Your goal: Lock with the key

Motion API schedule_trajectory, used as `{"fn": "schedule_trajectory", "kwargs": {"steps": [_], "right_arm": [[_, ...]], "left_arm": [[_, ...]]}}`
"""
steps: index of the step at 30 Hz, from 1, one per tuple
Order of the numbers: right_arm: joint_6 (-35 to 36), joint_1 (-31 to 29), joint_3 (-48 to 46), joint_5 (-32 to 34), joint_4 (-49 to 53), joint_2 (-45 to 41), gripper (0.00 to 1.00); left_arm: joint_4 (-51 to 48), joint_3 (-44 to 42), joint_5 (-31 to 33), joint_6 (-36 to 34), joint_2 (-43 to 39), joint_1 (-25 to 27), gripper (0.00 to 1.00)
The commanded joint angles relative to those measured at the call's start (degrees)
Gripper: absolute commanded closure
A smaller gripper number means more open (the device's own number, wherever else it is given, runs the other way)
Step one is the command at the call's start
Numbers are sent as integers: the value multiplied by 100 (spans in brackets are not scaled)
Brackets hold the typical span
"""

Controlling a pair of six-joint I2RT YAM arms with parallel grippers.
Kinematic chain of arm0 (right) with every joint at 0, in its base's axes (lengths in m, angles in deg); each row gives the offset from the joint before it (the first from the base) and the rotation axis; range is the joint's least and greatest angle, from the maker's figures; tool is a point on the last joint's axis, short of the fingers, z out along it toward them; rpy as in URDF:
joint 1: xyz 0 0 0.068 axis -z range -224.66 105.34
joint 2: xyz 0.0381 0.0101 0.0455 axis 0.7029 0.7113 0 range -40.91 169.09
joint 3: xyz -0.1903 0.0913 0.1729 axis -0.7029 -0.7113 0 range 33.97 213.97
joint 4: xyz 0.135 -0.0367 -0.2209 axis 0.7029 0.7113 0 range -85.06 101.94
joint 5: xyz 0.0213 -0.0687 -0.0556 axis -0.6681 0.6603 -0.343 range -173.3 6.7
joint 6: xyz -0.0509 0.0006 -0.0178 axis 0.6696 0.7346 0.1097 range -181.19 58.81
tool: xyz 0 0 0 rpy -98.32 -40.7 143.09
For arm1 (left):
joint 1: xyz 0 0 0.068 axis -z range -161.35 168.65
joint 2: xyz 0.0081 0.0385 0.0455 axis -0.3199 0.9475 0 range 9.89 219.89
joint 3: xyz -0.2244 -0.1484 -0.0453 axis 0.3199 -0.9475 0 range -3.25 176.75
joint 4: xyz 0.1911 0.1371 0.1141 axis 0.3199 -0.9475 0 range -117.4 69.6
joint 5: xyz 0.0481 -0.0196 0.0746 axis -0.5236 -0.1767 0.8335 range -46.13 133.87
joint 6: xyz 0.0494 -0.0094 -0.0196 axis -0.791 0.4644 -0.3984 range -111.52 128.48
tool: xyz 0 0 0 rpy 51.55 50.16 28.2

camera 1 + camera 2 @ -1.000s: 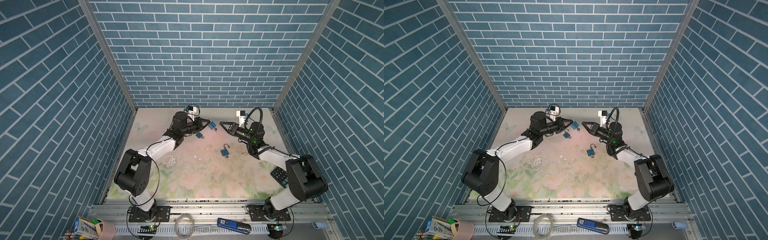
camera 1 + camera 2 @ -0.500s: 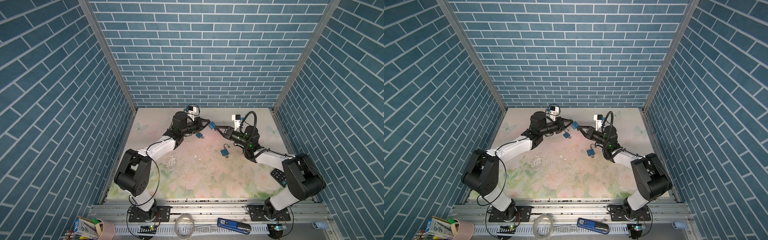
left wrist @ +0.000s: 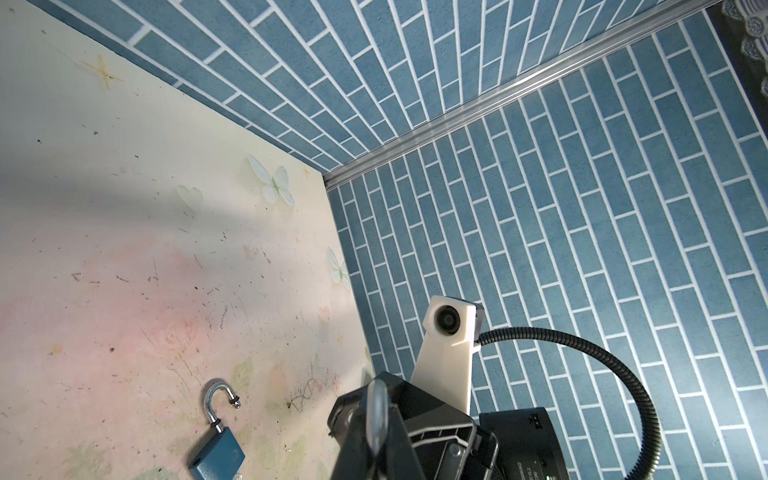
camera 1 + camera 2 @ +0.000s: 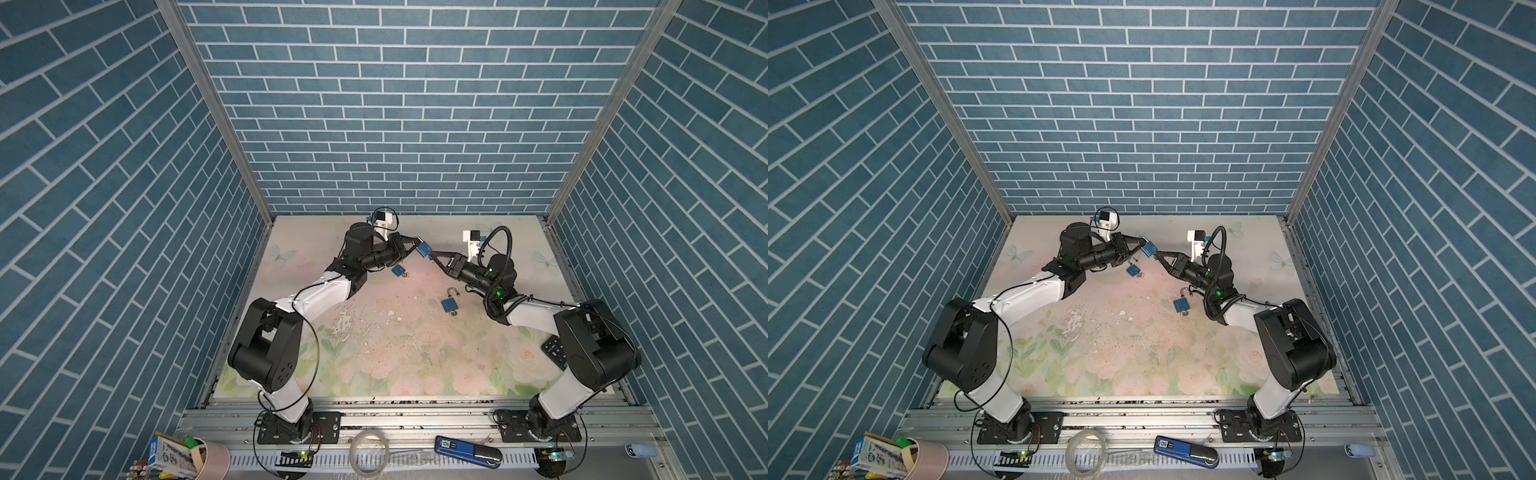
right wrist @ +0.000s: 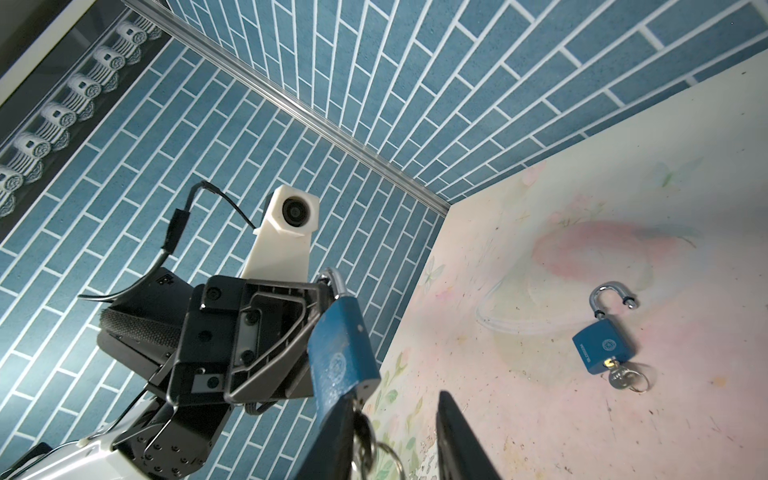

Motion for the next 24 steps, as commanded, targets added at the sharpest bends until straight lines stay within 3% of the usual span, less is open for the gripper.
{"fn": "schedule_trajectory", "kwargs": {"steps": [1,19,24], "right_arm": [[-227,-54,-44,-78,-449,69,68],[-529,-100,-98,-84,-994,171,82],[-683,-98,-88,-99,-1191,298,78]], "left_arm": [[399,75,-40,21,74,-16,100],[497,36,-54,62,112,-16,100],[620,-31,-5,90,76,-15,100]]}}
